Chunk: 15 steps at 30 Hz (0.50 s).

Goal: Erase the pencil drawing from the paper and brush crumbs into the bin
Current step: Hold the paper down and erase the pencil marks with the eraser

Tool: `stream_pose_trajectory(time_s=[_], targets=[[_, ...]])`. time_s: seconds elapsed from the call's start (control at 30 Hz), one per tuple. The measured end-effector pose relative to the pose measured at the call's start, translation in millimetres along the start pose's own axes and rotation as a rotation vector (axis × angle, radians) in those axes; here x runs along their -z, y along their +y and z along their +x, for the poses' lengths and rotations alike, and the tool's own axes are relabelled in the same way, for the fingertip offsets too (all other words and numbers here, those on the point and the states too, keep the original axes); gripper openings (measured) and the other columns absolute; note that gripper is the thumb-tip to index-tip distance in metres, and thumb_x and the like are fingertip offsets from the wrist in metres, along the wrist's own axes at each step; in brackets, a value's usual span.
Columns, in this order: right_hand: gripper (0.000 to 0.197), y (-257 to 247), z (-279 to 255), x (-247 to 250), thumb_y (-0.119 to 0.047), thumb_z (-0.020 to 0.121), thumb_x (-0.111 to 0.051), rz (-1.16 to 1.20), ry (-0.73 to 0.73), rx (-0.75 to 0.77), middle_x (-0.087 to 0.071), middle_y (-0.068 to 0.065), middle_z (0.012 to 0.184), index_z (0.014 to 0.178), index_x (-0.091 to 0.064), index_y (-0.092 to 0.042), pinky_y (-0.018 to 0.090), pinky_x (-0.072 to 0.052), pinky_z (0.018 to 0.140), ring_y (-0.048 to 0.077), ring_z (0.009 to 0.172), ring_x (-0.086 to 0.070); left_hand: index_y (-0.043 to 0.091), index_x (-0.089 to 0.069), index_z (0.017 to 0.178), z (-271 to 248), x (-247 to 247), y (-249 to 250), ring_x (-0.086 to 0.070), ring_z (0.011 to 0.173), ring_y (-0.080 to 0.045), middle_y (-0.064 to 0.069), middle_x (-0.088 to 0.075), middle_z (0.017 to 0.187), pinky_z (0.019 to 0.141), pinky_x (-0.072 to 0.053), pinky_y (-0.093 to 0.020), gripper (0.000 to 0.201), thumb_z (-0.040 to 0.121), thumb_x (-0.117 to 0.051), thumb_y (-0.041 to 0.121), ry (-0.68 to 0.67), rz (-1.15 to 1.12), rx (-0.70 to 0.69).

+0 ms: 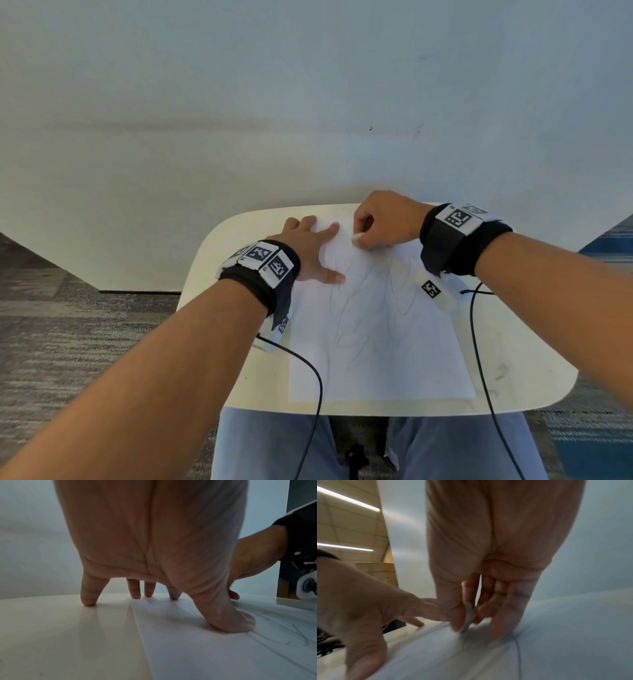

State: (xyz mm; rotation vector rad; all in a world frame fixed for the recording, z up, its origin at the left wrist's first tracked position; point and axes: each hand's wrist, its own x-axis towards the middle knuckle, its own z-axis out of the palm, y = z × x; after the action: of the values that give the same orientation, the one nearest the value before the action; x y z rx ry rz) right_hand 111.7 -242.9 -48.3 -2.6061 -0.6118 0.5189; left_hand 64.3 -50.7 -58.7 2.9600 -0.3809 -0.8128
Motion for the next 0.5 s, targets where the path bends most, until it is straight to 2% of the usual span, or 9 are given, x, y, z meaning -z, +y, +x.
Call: stream_pose_trajectory(time_s=[0.07, 0.13, 0.23, 0.3, 0.4, 0.43, 0.5], targets=[[0.014, 5.1, -3.8, 3.5, -0.027, 0.085, -0.072, 0.039, -0.056, -0.007, -0.07, -0.005, 0.071, 0.082, -0.073, -0.014, 0.019, -0.052, 0.058, 0.003, 0.052, -0.064, 0.04, -0.004, 0.156, -0.1, 2.9, 3.1, -0.005, 0.148, -0.025, -0.002, -0.006, 0.163, 0.112, -0.031, -0.054, 0.106, 0.075, -0.066, 0.07, 0.009, 0.028, -0.004], [0.017, 16.1, -4.0, 8.0, -0.029, 0.089, -0.069, 0.149, 0.01, -0.064, -0.073, 0.005, 0.077, 0.087, -0.074, -0.013, 0.019, -0.055, 0.062, 0.011, 0.055, -0.069, 0.031, -0.017, 0.155, 2.7, 6.9, 9.8, -0.017, 0.145, -0.026, -0.005, -0.019, 0.158, 0.108, -0.036, -0.051, 0.1, 0.077, -0.068, 0.066, 0.029, 0.053, -0.024], [0.016, 22.7, -2.2, 3.5, -0.026, 0.087, -0.072, 0.239, 0.113, -0.108, -0.072, 0.011, 0.08, 0.089, -0.072, -0.01, 0.023, -0.057, 0.06, 0.015, 0.053, -0.069, 0.016, -0.042, 0.14, 8.1, 10.3, 19.8, -0.039, 0.131, -0.025, -0.005, -0.04, 0.143, 0.096, -0.044, -0.043, 0.082, 0.079, -0.069, 0.062, 0.101, 0.01, -0.065], [0.014, 21.1, -2.6, -1.2, -0.024, 0.086, -0.073, 0.229, 0.154, -0.103, -0.072, 0.008, 0.079, 0.088, -0.071, -0.011, 0.021, -0.054, 0.054, 0.012, 0.049, -0.067, 0.015, -0.044, 0.138, 10.5, 8.4, 24.2, -0.04, 0.13, -0.023, -0.003, -0.041, 0.143, 0.096, -0.045, -0.042, 0.083, 0.077, -0.068, 0.065, 0.133, 0.001, -0.084], [0.012, 15.5, -4.9, -1.3, -0.023, 0.083, -0.074, 0.178, 0.161, -0.065, -0.072, 0.004, 0.081, 0.085, -0.073, -0.011, 0.013, -0.047, 0.047, -0.001, 0.044, -0.059, 0.019, -0.04, 0.143, 11.0, 5.6, 26.9, -0.032, 0.136, -0.022, -0.002, -0.036, 0.149, 0.101, -0.042, -0.044, 0.089, 0.075, -0.066, 0.07, 0.142, 0.03, -0.095], [0.012, 12.1, -5.7, -0.8, -0.023, 0.082, -0.075, 0.151, 0.104, -0.035, -0.072, 0.002, 0.082, 0.086, -0.075, -0.012, 0.011, -0.046, 0.046, -0.002, 0.045, -0.058, 0.022, -0.041, 0.142, 11.0, 5.1, 27.2, -0.032, 0.136, -0.022, -0.002, -0.037, 0.148, 0.099, -0.043, -0.043, 0.087, 0.074, -0.066, 0.071, 0.145, 0.032, -0.096], [0.013, 4.8, -7.5, 0.7, -0.026, 0.08, -0.077, 0.126, -0.06, 0.007, -0.072, -0.001, 0.079, 0.087, -0.077, -0.015, 0.015, -0.047, 0.049, 0.004, 0.051, -0.058, 0.027, -0.043, 0.14, 10.6, 5.3, 27.0, -0.033, 0.135, -0.022, -0.001, -0.039, 0.146, 0.096, -0.043, -0.043, 0.085, 0.071, -0.065, 0.073, 0.149, 0.038, -0.101]])
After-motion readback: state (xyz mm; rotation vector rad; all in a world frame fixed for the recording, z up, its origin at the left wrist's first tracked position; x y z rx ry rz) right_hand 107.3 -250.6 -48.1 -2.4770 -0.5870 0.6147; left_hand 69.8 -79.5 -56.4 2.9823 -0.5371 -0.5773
